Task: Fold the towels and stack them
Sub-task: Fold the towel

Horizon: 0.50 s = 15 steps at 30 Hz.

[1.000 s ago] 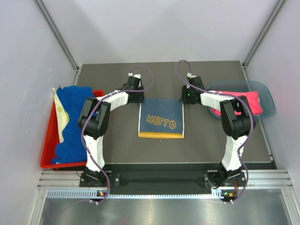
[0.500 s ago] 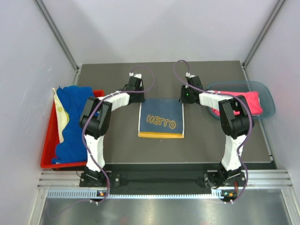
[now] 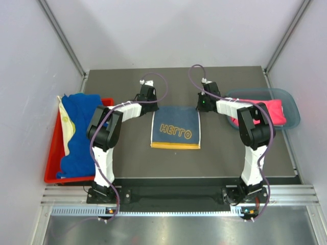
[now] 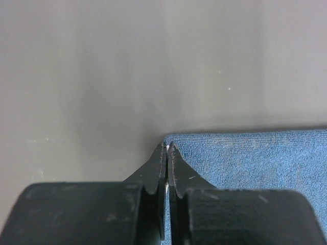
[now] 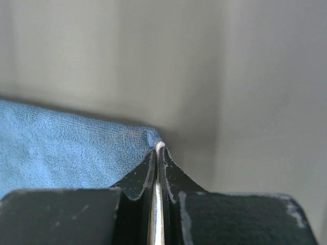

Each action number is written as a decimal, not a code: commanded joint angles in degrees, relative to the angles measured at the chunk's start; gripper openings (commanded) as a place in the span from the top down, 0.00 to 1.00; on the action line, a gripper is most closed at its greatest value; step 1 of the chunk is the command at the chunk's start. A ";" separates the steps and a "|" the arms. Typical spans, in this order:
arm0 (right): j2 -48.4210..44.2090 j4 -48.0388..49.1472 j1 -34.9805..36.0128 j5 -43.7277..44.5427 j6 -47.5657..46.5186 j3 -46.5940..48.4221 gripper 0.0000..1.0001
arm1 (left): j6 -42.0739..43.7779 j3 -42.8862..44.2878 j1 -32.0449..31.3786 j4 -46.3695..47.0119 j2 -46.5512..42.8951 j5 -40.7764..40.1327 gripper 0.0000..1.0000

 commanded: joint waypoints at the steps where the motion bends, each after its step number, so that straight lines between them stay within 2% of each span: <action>1: 1.41 2.61 -0.19 -0.80 -0.94 4.52 1.00 | -0.69 0.80 0.20 4.37 0.00 -3.12 1.00; 9: 0.19 10.51 -2.22 -1.77 -0.32 5.33 1.00 | -0.34 4.05 1.69 13.26 -0.35 -2.69 1.00; 15: -5.52 15.97 -2.57 -1.50 -0.41 0.14 1.00 | 0.10 0.12 2.05 18.26 -4.47 0.38 1.00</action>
